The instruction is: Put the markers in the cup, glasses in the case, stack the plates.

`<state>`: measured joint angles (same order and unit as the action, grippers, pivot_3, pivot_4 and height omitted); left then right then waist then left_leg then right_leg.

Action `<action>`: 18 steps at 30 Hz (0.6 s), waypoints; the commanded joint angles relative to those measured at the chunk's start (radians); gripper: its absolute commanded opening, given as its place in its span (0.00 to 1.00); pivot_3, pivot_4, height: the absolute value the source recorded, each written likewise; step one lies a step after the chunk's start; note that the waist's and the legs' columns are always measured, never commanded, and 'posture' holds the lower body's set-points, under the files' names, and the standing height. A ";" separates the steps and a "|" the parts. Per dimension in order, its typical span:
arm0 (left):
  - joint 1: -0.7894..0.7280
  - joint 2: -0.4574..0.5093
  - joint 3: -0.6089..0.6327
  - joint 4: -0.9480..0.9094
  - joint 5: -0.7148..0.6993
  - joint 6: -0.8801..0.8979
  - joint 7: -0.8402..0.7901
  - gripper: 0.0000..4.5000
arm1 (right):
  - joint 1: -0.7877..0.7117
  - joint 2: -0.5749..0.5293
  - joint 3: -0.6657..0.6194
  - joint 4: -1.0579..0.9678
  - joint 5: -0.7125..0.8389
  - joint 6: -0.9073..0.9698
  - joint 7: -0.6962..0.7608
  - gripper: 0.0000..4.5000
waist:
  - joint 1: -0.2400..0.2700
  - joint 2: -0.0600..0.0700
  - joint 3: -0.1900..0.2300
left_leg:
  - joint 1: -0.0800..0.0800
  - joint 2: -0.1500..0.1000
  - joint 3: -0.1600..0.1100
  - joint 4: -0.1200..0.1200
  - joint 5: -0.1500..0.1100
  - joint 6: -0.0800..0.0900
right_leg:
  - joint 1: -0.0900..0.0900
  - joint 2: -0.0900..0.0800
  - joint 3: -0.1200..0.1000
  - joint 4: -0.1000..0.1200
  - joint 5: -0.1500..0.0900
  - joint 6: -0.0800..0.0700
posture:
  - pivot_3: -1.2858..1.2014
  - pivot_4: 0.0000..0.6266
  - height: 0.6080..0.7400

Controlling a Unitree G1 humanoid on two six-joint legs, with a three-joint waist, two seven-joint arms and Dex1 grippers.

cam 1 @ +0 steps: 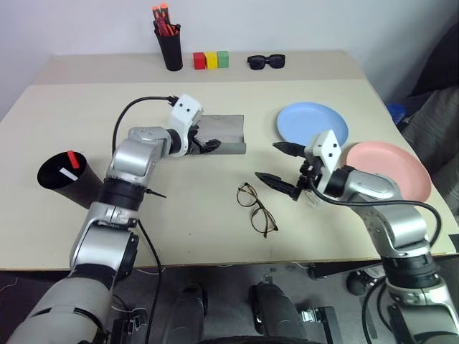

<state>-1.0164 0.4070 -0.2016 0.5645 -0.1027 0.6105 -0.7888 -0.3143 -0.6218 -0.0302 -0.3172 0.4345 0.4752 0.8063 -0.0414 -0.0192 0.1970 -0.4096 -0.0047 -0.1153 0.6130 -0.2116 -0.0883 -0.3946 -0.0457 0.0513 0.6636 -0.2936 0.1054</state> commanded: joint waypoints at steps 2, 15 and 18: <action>-0.070 0.008 -0.047 0.145 0.056 -0.120 -0.110 0.99 | 0.062 -0.057 -0.068 -0.101 0.039 0.018 0.020 1.00 | -0.003 0.000 0.000 | 0.000 0.000 0.000 0.000 0.000 0.000 | 0.000 0.000 0.000 0.000 0.000 0.000 | 0.52 0.24 1.00; -0.063 0.019 -0.036 0.237 0.123 -0.248 -0.128 0.00 | 0.093 -0.081 -0.066 -0.100 0.022 0.004 0.022 1.00 | -0.001 0.000 0.000 | 0.000 0.000 0.000 0.000 0.000 0.001 | 0.000 0.000 0.000 0.000 0.000 0.000 | 0.52 0.24 1.00; -0.016 0.058 -0.023 0.162 0.116 -0.273 -0.162 0.00 | 0.076 -0.079 -0.053 -0.088 0.020 0.003 0.033 1.00 | -0.004 0.000 0.000 | 0.000 0.000 0.000 0.001 0.000 0.001 | 0.000 0.000 0.000 0.001 0.000 0.000 | 0.52 0.24 1.00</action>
<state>-1.0399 0.4330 -0.2502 0.7887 0.0131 0.3641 -0.9289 -0.2223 -0.6916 -0.0806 -0.3922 0.4528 0.4941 0.8324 -0.0458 -0.0195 0.1972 -0.4096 -0.0045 -0.1150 0.6133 -0.2119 -0.0877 -0.3950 -0.0459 0.0518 0.6644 -0.2937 0.1057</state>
